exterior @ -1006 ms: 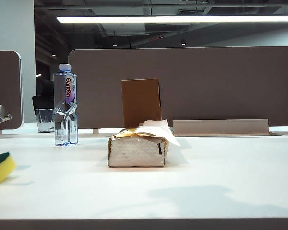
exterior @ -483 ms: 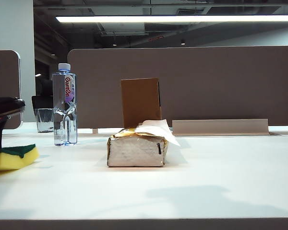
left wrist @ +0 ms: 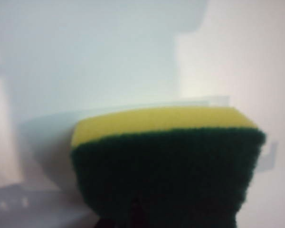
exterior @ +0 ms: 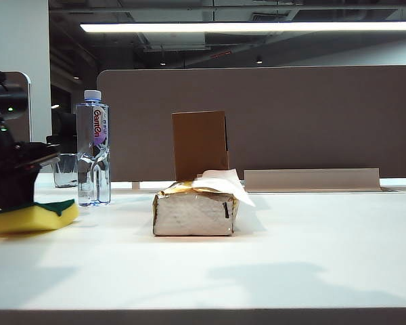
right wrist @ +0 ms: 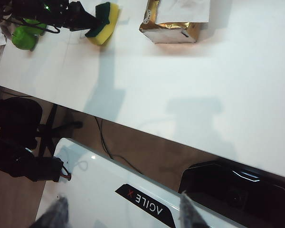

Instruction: Move the sponge from right to left to wipe the table, avoiding obstacles on the table, and finally reaching the bottle of mineral water.

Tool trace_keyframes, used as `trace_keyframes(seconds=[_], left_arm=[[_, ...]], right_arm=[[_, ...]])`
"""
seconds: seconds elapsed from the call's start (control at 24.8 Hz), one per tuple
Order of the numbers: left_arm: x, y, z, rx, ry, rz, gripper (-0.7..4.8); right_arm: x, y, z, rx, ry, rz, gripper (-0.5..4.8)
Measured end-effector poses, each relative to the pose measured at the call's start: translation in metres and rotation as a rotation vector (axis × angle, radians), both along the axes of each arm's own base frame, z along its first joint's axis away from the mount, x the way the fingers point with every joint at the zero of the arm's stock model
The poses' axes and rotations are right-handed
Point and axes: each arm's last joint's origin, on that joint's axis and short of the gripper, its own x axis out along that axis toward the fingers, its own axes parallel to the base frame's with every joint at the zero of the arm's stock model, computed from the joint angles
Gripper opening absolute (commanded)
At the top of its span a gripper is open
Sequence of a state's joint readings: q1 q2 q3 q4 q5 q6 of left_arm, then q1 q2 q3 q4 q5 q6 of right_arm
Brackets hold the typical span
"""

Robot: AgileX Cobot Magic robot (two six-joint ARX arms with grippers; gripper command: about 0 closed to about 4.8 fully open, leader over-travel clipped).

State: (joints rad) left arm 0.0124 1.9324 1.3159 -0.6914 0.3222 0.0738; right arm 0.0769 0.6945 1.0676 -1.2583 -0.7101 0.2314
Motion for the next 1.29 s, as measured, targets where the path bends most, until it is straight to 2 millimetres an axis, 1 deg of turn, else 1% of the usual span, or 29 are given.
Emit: trace_keyframes(seconds=[0.04,0.12,0.16,0.32,0.4,0.52,0.76,0.89,1.05,1.13,1.17,1.29], left_arm=[[0.008,-0.002,-0.001,-0.001,-0.009,-0.004,-0.06],[0.015,-0.003,-0.001,-0.007,-0.023,-0.003,-0.06],[0.024,-0.004,-0.003,-0.019,-0.035,0.003,-0.06],[0.047,-0.005,-0.004,-0.035,-0.076,0.000,-0.06],[0.055,-0.005,-0.004,-0.038,-0.088,0.001,-0.06],[0.064,-0.005,-0.001,-0.040,-0.116,0.002,-0.06],[0.066,-0.005,-0.001,-0.039,-0.127,0.002,0.00],[0.065,-0.005,-0.001,-0.039,-0.124,0.002,1.04],[0.067,-0.005,0.001,-0.024,-0.146,0.007,1.33],[0.067,-0.005,0.001,-0.021,-0.145,0.007,1.76],[0.067,-0.005,0.001,-0.022,-0.145,0.007,2.16],[0.067,-0.005,0.004,-0.019,-0.152,0.007,2.21]], right_arm=[[0.000,0.000,0.000,0.001,0.001,0.000,3.01],[0.000,0.000,0.000,0.002,0.002,-0.002,3.01],[0.000,0.000,0.000,0.002,0.003,-0.002,3.01],[0.000,0.000,0.000,0.002,0.003,-0.002,3.01],[0.000,0.000,0.000,0.002,0.003,-0.002,3.01],[0.000,0.000,0.000,0.002,0.003,-0.002,3.01],[0.000,0.000,0.000,0.002,0.004,-0.002,3.01],[0.000,0.000,0.000,0.003,0.010,-0.002,3.01],[-0.001,0.000,0.000,0.012,0.012,0.006,3.01],[-0.001,0.000,0.000,0.015,0.013,0.008,3.01],[-0.001,0.000,0.000,0.015,0.013,0.008,3.01],[-0.001,0.000,0.000,0.015,0.013,0.008,3.01]])
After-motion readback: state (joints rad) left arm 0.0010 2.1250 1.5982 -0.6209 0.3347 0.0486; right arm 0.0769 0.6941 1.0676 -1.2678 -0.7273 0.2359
